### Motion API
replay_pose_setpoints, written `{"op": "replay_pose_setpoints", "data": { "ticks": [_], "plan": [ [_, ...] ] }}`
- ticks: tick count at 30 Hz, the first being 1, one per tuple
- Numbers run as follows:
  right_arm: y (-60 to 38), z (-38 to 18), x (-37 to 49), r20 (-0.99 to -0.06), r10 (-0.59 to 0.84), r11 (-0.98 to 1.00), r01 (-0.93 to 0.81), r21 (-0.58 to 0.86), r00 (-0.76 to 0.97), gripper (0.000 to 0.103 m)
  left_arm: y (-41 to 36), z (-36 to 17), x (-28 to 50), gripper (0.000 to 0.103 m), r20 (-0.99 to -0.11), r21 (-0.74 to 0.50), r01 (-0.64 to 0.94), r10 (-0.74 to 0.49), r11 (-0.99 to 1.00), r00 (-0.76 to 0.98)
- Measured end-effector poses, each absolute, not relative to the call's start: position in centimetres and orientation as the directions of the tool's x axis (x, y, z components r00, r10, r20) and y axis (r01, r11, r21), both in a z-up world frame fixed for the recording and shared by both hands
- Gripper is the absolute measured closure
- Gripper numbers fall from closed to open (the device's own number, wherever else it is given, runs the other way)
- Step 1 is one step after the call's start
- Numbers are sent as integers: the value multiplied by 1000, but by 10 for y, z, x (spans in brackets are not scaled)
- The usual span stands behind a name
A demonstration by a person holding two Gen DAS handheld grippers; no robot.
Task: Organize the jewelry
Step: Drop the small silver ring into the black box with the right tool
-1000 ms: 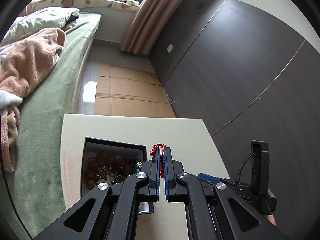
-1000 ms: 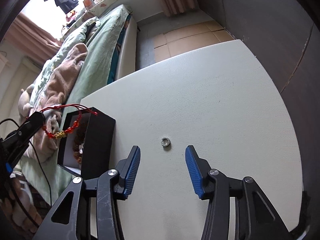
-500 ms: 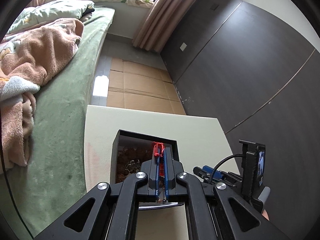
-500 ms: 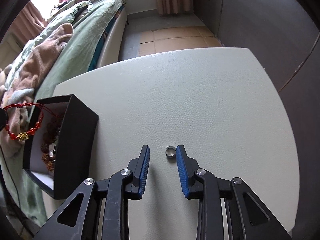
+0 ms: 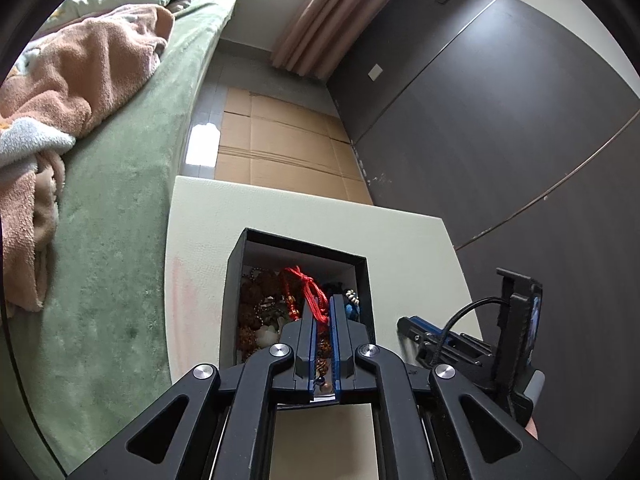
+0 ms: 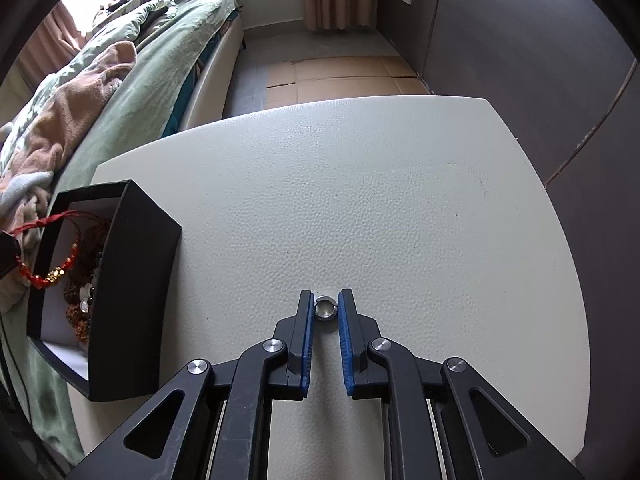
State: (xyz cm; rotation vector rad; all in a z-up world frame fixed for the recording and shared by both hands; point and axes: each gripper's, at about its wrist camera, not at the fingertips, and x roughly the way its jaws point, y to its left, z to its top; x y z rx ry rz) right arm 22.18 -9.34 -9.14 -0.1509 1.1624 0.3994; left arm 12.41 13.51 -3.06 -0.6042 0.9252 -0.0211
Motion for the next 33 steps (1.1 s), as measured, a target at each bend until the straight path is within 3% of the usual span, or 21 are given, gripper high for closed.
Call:
{"op": "replay_pose_setpoints", "data": {
  "ticks": [1,2,3,5,14,23,28,33],
  "plan": [
    [-95,-89,221,-909,244,920,-378,107,337,90,136,-32,125,90,-746,-500,-237,-274,833,607],
    [-97,-84,220,-902,264,918,-375,127,341,90,136,-34,125,71,-747,-505,-240,-281,829,603],
    [-98,-79,218,-893,286,915,-376,147,347,90,137,-34,124,40,-747,-510,-242,-285,825,601],
    [-99,-69,214,-871,336,904,-381,192,358,90,138,-33,122,12,-738,-520,-242,-289,819,610],
    [-80,-30,192,-726,589,783,-473,404,355,90,163,-22,106,12,-722,-522,-296,-230,800,652],
    [-44,-20,176,-603,751,633,-553,541,270,90,184,-10,96,12,-691,-540,-324,-190,777,697],
    [-22,-25,171,-589,776,595,-569,567,225,89,191,-9,93,12,-685,-549,-335,-182,766,706],
    [-12,-38,174,-641,745,616,-557,557,182,87,191,-9,92,12,-689,-541,-338,-176,770,703]
  ]
}}
